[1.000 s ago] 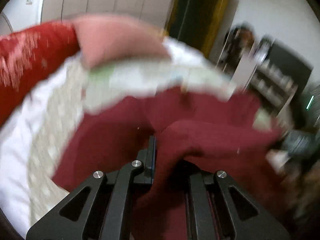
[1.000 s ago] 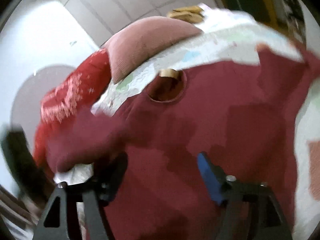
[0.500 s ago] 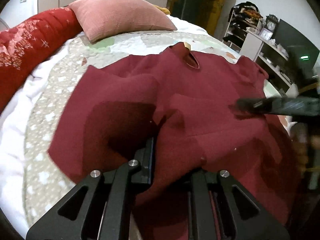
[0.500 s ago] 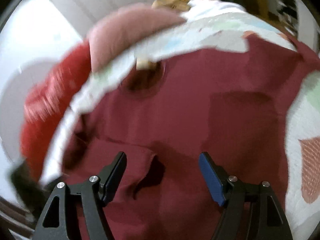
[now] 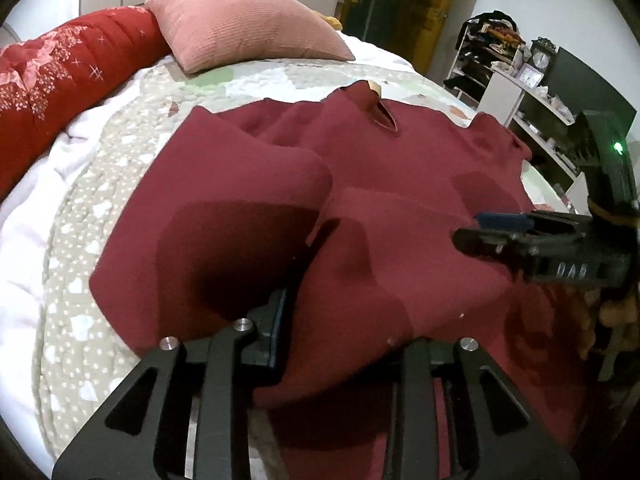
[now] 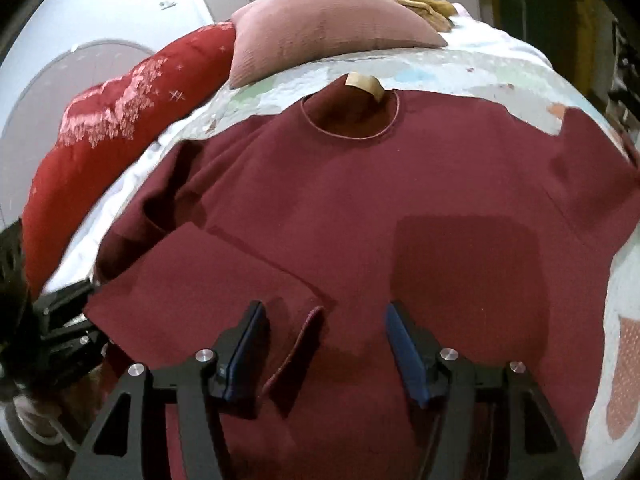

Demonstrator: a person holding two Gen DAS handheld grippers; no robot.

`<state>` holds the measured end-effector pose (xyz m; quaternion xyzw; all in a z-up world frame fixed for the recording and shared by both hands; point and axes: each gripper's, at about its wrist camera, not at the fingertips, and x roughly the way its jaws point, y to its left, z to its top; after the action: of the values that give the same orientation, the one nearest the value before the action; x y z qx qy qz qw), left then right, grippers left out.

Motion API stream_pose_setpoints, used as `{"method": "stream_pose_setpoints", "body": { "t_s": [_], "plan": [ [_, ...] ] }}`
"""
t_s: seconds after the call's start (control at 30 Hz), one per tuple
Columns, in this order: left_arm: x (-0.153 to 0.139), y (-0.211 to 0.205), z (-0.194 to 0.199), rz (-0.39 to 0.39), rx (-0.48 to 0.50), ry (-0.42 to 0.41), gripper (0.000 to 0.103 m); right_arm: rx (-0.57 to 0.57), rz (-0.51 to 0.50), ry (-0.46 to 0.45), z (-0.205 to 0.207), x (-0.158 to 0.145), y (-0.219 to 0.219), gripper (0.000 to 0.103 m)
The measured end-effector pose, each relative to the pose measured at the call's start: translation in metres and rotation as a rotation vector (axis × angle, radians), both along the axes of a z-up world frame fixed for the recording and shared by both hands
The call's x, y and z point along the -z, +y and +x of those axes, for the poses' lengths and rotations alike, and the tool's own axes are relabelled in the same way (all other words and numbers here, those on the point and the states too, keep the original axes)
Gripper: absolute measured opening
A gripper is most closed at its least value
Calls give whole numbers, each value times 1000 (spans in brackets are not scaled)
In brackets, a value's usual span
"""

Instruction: Fold small clothes

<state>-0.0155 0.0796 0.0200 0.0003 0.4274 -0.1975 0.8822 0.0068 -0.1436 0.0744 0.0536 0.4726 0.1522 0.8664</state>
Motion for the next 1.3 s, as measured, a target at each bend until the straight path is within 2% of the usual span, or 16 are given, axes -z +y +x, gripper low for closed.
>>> {"method": "stream_pose_setpoints", "body": {
  "t_s": [0.03, 0.1, 0.13, 0.17, 0.23, 0.3, 0.37, 0.43, 0.53, 0.67, 0.73, 0.87, 0.97, 1.03, 1.17, 1.3],
  "plan": [
    [-1, -1, -1, 7, 0, -2, 28, -12, -31, -18, -4, 0, 7, 55],
    [-6, -1, -7, 23, -1, 5, 28, -76, -66, -63, -9, -1, 24, 19],
    [-9, 1, -11, 25, -1, 6, 28, -86, -99, -78, -9, -4, 30, 16],
    [-16, 4, -18, 14, 13, -5, 28, -92, -144, -102, -11, -8, 33, 4],
    [-28, 11, -31, 2, 24, -41, 30, -80, -149, -165, -11, -29, 25, 4],
    [-42, 20, -43, 1, 8, -108, 58, -15, -173, -247, -5, -56, 7, 4],
    [-55, 31, -48, -4, -48, -193, 73, 87, -277, -330, 5, -79, -12, 4],
    [-59, 38, -43, -12, -100, -231, 73, 162, -332, -372, 16, -91, -31, 4],
    [-56, 40, -19, -17, -155, -191, 73, 236, -393, -384, 38, -89, -51, 4],
    [-34, 28, 17, 21, -194, -147, 73, 224, -365, -276, 72, -46, -61, 5],
    [-26, 23, 31, 43, -205, -116, 73, 194, -374, -164, 85, -24, -63, 7],
    [-15, 23, 58, 56, -261, -91, 73, 252, -249, -180, 65, -37, -88, 24],
    [-3, 29, 78, 73, -322, -34, 73, 239, -174, -217, 46, -53, -95, 24],
    [5, 32, 85, 63, -341, -6, 73, 188, -141, -183, 46, -48, -87, 24],
    [12, 36, 90, 60, -364, 5, 83, 155, -187, -48, 64, -2, -70, 24],
    [5, 37, 83, 68, -378, -8, 83, 185, -209, -83, 64, -2, -68, 24]
  ]
}}
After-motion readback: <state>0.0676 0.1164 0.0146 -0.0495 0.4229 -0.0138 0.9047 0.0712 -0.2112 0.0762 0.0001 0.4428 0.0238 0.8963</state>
